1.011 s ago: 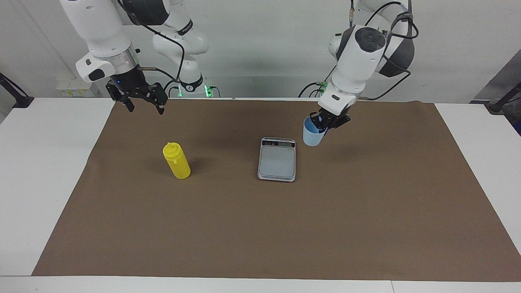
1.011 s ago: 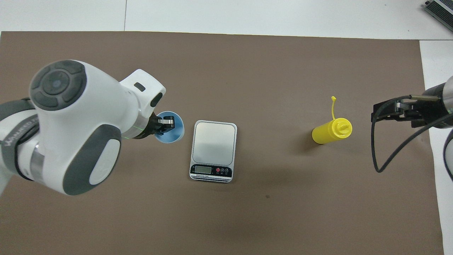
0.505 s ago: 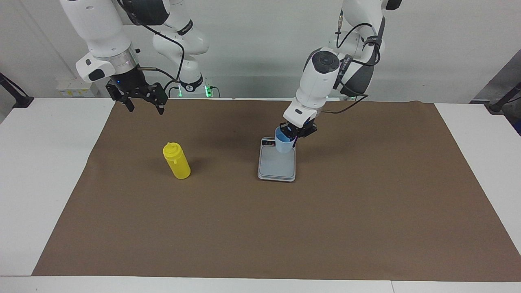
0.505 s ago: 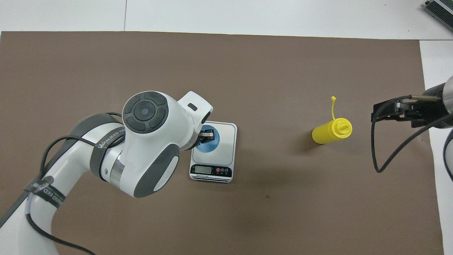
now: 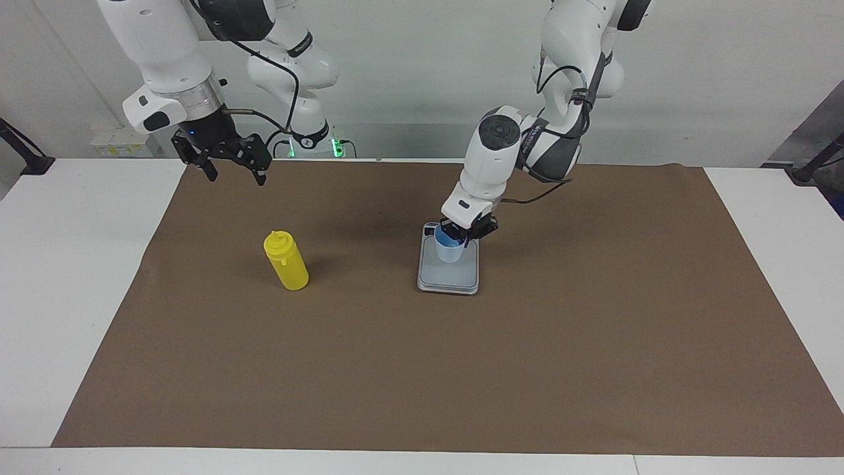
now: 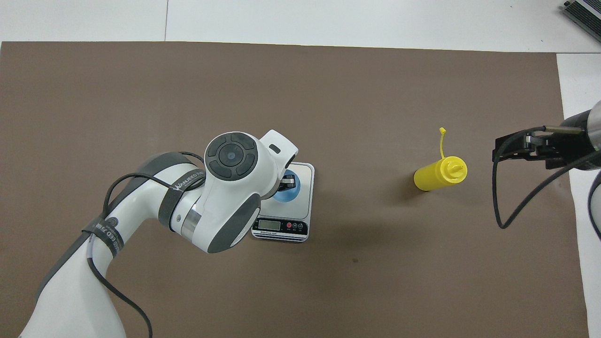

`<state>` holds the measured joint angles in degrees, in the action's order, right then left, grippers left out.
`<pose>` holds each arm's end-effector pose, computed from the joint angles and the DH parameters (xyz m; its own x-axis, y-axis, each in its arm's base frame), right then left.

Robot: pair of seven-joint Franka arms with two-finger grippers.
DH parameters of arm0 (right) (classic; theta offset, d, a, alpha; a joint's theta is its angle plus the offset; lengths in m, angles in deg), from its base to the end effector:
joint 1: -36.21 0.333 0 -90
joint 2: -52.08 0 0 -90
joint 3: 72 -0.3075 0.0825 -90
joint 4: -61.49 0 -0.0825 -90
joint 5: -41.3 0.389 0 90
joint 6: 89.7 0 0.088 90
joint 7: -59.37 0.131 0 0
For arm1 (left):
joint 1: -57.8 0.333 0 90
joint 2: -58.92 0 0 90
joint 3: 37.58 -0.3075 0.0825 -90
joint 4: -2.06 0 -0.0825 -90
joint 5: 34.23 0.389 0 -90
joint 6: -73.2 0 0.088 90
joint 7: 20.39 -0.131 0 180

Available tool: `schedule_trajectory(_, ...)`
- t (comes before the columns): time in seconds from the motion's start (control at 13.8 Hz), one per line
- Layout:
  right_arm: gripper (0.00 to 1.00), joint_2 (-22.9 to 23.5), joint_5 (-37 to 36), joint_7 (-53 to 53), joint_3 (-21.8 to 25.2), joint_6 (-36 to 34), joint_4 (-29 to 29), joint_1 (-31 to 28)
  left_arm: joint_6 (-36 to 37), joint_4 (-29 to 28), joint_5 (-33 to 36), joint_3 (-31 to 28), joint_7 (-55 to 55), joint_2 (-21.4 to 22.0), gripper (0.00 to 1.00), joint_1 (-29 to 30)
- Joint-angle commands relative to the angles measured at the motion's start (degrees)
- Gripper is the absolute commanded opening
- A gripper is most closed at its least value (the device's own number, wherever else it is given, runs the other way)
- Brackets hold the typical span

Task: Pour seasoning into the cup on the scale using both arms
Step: 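Carry the blue cup with the left gripper onto the scale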

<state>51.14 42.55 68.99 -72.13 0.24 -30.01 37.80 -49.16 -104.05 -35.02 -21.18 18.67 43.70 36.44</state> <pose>0.5535 0.0195 0.5886 0.9904 -0.1374 -0.0143 -0.1377 -0.9903 -0.0197 0.4987 -0.3779 0.3533 0.9987 0.0391 -0.0327 0.0417 -0.9956 0.0841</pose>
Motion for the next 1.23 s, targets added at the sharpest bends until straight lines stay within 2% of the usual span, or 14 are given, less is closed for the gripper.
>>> schedule_trajectory(0.0, 1.00, -1.16, 1.04, -1.36, -0.39, -0.20, -1.22, -0.89, -2.61, 0.03, 2.19, -0.94, 1.54, -1.56, 0.00, -1.05)
schedule_trajectory(0.14, 1.00, -1.16, 1.04, -1.36, -0.39, -0.20, -1.22, -0.89, -2.79, 0.03, 2.72, -0.94, 1.54, -2.35, 0.00, -1.14)
schedule_trajectory(0.22, 1.00, -1.16, 1.04, -1.36, -0.39, -0.20, -1.22, -0.89, -2.88, 0.03, 2.72, -0.94, 1.46, -2.44, 0.06, -1.14)
schedule_trajectory(0.36, 1.00, -1.16, 1.04, -1.36, -0.39, -0.20, -1.22, -0.89, -2.79, -0.24, 2.72, -0.94, 1.46, -2.45, 0.27, -1.14)
schedule_trajectory(0.43, 1.00, -1.16, 1.04, -1.36, -0.39, -0.20, -1.22, -0.80, -3.05, -0.41, 2.72, -0.94, 1.46, -2.45, 0.58, -1.14)
schedule_trajectory(0.51, 1.00, -1.16, 0.95, -1.36, -0.39, -0.20, -1.22, -0.89, -2.62, -0.33, 2.81, -1.03, 1.54, -2.45, 0.98, -1.23)
schedule_trajectory(0.65, 1.00, -1.16, 1.04, -1.36, -0.39, -0.20, -1.22, -0.89, -0.61, 0.20, 4.03, -1.20, 1.46, -1.49, 1.00, -0.62)
schedule_trajectory(0.79, 1.00, -1.16, 1.04, -1.36, -0.39, -0.20, -1.22, -0.89, 2.56, 0.29, 5.18, -1.29, 0.67, 2.19, 1.00, 2.53)
schedule_trajectory(1.01, 1.00, -1.16, 1.04, -1.36, -0.39, -0.20, -1.22, -0.80, 4.67, 0.64, 5.18, -1.20, -4.77, 5.98, 1.00, 7.45)
schedule_trajectory(1.16, 1.00, -1.16, 1.04, -1.36, -0.39, -0.20, -1.22, -0.89, 7.22, 1.95, 5.18, -1.29, -9.51, 6.69, 1.00, 9.92)
